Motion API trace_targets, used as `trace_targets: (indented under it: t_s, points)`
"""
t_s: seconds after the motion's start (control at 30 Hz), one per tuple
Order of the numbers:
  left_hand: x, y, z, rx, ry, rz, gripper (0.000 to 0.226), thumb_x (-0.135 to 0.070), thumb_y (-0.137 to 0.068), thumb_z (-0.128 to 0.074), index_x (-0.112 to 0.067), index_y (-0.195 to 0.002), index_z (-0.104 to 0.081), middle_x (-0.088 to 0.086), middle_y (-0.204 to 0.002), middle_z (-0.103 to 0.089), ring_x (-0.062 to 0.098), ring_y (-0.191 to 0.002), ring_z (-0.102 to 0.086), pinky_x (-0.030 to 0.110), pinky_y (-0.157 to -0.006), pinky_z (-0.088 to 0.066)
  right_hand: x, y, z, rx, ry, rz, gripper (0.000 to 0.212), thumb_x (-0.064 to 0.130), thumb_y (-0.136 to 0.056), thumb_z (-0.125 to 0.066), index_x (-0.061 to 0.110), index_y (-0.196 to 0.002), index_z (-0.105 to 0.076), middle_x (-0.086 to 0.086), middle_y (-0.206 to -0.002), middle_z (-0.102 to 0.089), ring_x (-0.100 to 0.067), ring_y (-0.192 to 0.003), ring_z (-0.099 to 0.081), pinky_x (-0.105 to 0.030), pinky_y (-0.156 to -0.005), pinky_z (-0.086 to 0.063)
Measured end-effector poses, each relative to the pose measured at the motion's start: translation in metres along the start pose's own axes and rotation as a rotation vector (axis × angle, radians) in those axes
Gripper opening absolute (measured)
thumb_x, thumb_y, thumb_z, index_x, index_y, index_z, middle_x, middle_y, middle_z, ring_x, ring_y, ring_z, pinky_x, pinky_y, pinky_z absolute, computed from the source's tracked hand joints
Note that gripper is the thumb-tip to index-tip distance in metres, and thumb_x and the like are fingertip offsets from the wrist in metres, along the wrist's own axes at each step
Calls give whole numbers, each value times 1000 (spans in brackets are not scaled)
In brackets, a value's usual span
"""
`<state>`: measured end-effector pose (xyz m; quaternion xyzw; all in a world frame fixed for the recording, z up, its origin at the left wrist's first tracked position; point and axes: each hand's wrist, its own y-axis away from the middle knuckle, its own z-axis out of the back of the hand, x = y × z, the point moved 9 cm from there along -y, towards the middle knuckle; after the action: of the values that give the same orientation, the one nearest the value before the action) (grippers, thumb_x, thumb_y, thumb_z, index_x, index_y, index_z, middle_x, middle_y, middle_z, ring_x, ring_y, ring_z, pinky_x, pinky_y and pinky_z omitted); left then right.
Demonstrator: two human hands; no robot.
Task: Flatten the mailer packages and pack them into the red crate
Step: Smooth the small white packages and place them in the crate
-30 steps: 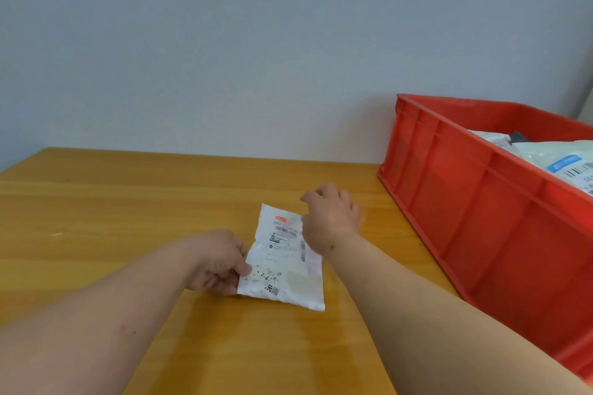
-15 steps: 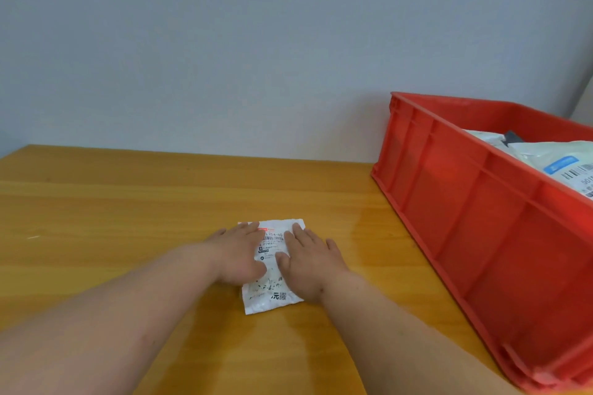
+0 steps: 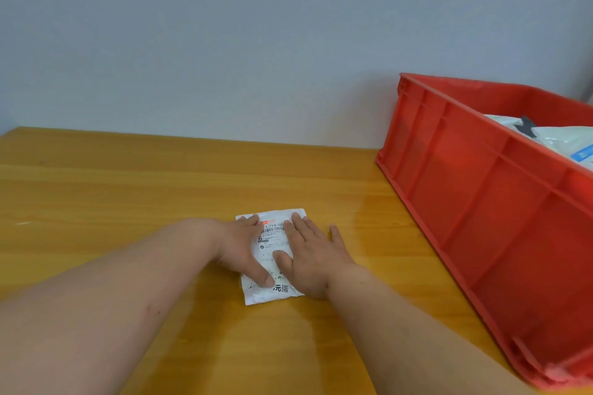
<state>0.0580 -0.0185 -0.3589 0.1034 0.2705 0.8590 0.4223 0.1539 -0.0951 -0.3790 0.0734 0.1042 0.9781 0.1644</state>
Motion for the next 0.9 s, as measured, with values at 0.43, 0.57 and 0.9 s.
trace_targets:
  t_s: [0.43,0.57,0.9]
  points:
    - [0,5,-1,-44,58,-13,119,-64,-72,-73,-23,-157,0,-12,-163,12,8,-150,3,43,-122,-4,3,2,15,-37,49,-39,69,58,-97,-29,22,-155,-21,-1,-164,-15,-21,-149,-13,-51,-119,-8]
    - [-4,1,10,-207,181,20,78,-55,-89,-56,-25,-152,-23,-9,-161,-10,14,-146,-20,38,-115,-19,5,3,34,-151,64,-34,57,52,-98,-32,22,-146,-36,-1,-150,-34,-23,-136,-31,-47,-108,-21]
    - [-8,-16,-18,-306,-18,74,64,-54,-100,-4,-24,-155,14,-9,-161,22,13,-149,16,55,-118,8,-1,-6,6,-66,32,-9,61,46,-104,-15,23,-159,-6,8,-166,4,-11,-152,5,-51,-121,7]
